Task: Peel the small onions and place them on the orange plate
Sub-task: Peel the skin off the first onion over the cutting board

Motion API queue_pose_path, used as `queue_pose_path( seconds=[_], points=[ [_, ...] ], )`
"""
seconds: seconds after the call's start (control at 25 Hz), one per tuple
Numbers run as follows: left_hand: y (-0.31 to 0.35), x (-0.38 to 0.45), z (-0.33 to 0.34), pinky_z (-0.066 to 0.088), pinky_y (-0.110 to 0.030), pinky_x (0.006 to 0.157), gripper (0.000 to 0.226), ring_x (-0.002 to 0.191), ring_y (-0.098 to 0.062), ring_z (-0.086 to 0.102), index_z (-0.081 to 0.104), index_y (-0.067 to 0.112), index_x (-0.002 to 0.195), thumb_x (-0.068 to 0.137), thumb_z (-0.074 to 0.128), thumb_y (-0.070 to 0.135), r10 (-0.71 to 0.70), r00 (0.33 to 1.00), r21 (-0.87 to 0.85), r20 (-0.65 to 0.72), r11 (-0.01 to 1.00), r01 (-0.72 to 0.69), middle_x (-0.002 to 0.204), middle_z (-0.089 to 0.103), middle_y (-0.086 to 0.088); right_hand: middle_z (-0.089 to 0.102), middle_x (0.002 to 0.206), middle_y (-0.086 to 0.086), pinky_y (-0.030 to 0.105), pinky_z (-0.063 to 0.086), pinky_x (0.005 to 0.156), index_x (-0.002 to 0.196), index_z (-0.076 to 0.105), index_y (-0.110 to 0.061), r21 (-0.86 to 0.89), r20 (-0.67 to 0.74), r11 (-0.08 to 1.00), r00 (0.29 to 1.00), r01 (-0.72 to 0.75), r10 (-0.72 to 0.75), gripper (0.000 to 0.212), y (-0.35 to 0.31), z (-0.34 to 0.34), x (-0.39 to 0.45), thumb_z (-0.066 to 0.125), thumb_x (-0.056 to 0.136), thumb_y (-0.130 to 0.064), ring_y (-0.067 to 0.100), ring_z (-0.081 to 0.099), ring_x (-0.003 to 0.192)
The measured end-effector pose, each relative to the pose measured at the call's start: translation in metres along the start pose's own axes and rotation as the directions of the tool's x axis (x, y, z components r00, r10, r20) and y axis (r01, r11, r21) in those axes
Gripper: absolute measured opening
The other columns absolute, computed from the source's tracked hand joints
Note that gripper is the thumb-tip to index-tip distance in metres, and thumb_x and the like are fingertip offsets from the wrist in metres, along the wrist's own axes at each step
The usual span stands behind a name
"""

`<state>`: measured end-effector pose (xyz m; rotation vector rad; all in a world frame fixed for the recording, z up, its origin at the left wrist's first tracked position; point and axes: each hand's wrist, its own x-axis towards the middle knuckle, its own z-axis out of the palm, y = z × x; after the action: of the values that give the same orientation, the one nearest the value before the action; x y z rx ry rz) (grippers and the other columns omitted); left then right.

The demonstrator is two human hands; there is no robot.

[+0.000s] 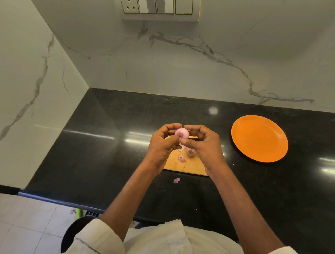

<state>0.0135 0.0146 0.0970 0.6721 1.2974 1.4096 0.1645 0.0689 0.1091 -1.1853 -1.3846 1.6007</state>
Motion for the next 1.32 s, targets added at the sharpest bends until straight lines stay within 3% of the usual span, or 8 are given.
queue_pose_path(
  seconds=[0.24, 0.48, 0.64, 0.72, 0.84, 1.0, 1.2, 1.32],
  points=[
    [0.002, 0.012, -0.012, 0.057, -0.033, 0.068, 0.036, 0.088, -0.023, 0.068, 0.068, 0.010, 0.115, 0.080, 0.076, 0.016, 0.008, 1.000, 0.089, -0.024, 0.996, -0.005, 0.107, 0.070, -0.015, 0.077, 0.108, -0.008, 0.013, 0.057, 0.073, 0.110, 0.075, -0.018, -0.131, 0.012, 0.990, 0.998, 0.061, -0.060, 0.035, 0.000, 0.015, 0.007, 0.087, 0.081, -0.003, 0.001, 0.072, 0.100],
    [-0.001, 0.021, -0.014, 0.055, -0.032, 0.066, 0.025, 0.076, -0.019, 0.068, 0.066, 0.010, 0.109, 0.090, 0.071, -0.007, -0.035, 0.999, 0.106, -0.015, 0.994, 0.036, 0.088, 0.070, -0.012, 0.075, 0.107, -0.009, 0.020, 0.059, 0.076, 0.106, 0.072, -0.021, -0.283, 0.029, 0.951, 0.993, 0.120, -0.117, 0.030, 0.003, 0.016, 0.016, 0.085, 0.084, -0.004, 0.008, 0.071, 0.102],
    [0.008, 0.030, -0.017, 0.055, -0.027, 0.059, 0.033, 0.068, -0.019, 0.064, 0.068, 0.010, 0.094, 0.094, 0.054, -0.020, -0.107, 0.988, -0.007, -0.116, 0.994, 0.106, 0.089, 0.071, -0.017, 0.079, 0.103, 0.001, 0.025, 0.062, 0.075, 0.106, 0.069, -0.009, -0.192, -0.025, 0.979, 0.997, 0.072, -0.078, 0.022, 0.008, 0.016, 0.013, 0.079, 0.089, 0.000, 0.014, 0.075, 0.096],
    [0.016, 0.029, -0.014, 0.056, -0.026, 0.057, 0.038, 0.064, -0.016, 0.061, 0.066, 0.007, 0.089, 0.095, 0.044, -0.022, -0.096, 0.994, -0.012, -0.044, 0.995, 0.095, 0.086, 0.068, -0.014, 0.079, 0.099, 0.007, 0.036, 0.064, 0.076, 0.105, 0.067, -0.005, -0.133, -0.091, 0.990, 0.994, 0.050, -0.062, 0.020, 0.015, 0.016, 0.007, 0.074, 0.091, 0.007, 0.022, 0.078, 0.091],
    [0.015, 0.010, 0.003, 0.060, -0.030, 0.062, 0.027, 0.065, -0.018, 0.065, 0.065, 0.001, 0.099, 0.098, 0.047, -0.018, -0.025, 0.997, 0.132, 0.078, 0.991, 0.014, 0.094, 0.070, -0.019, 0.073, 0.107, 0.001, 0.037, 0.064, 0.078, 0.107, 0.069, -0.014, -0.199, -0.117, 0.971, 0.981, 0.131, -0.156, 0.041, 0.014, 0.022, -0.002, 0.065, 0.084, 0.020, 0.018, 0.072, 0.102],
    [0.014, 0.002, 0.004, 0.061, -0.033, 0.067, 0.020, 0.078, -0.024, 0.068, 0.069, 0.000, 0.118, 0.105, 0.054, -0.001, -0.021, 0.998, 0.008, 0.052, 1.000, 0.020, 0.110, 0.073, -0.028, 0.069, 0.122, -0.004, 0.035, 0.066, 0.081, 0.125, 0.073, -0.025, -0.166, -0.157, 0.982, 0.981, 0.091, -0.117, 0.062, 0.006, 0.034, -0.010, 0.055, 0.087, 0.021, 0.018, 0.070, 0.111],
    [0.010, -0.009, -0.012, 0.063, -0.041, 0.086, 0.033, 0.097, -0.026, 0.076, 0.070, 0.012, 0.131, 0.099, 0.076, 0.018, 0.039, 0.996, 0.036, 0.084, 0.998, -0.042, 0.120, 0.077, -0.015, 0.065, 0.128, -0.003, 0.015, 0.059, 0.076, 0.137, 0.068, -0.024, -0.269, -0.083, 0.962, 0.994, 0.051, -0.076, 0.051, -0.008, 0.023, -0.010, 0.069, 0.095, 0.004, 0.003, 0.069, 0.103],
    [0.009, -0.011, -0.022, 0.064, -0.042, 0.090, 0.038, 0.101, -0.031, 0.077, 0.071, 0.008, 0.132, 0.095, 0.078, 0.012, 0.052, 0.998, 0.000, 0.023, 0.999, -0.052, 0.118, 0.079, -0.015, 0.072, 0.121, -0.001, 0.019, 0.060, 0.075, 0.134, 0.071, -0.021, -0.041, -0.006, 0.999, 1.000, 0.011, -0.011, 0.040, -0.013, 0.021, -0.019, 0.073, 0.097, -0.007, 0.008, 0.075, 0.095]
  ],
)
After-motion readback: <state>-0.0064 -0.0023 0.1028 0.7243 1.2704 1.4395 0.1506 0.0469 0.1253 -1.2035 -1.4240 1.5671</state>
